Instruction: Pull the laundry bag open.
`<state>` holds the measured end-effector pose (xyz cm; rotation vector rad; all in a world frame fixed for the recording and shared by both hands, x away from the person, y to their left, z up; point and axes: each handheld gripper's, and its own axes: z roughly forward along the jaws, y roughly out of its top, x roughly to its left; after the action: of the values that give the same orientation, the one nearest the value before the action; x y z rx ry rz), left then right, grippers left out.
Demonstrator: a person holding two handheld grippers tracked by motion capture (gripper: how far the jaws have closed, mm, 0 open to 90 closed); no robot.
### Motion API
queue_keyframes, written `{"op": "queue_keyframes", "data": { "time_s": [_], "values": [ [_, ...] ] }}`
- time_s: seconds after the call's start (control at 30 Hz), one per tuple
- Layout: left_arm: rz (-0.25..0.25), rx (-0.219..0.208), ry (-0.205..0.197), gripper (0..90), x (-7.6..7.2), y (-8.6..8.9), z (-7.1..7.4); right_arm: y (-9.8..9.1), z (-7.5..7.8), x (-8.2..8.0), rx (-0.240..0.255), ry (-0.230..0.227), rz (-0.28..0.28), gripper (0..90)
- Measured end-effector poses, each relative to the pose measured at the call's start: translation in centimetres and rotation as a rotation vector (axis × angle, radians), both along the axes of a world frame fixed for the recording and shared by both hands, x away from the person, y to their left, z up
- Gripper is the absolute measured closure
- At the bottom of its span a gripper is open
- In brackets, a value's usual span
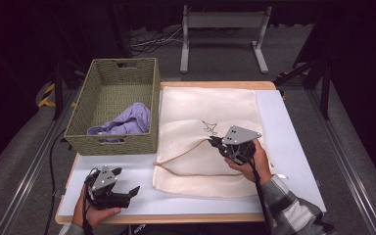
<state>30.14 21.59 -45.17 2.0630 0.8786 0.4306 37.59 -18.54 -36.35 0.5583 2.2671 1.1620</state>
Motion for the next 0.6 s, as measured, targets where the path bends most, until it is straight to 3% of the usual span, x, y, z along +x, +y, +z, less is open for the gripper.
{"op": "queue_keyframes", "data": {
  "time_s": [0.6],
  "values": [
    [-0.010, 0.010, 0.006, 10.5, 0.31, 0.00, -0.14, -0.07, 0.37, 0.31, 0.016, -0.017, 0.001, 86.9]
  ]
}}
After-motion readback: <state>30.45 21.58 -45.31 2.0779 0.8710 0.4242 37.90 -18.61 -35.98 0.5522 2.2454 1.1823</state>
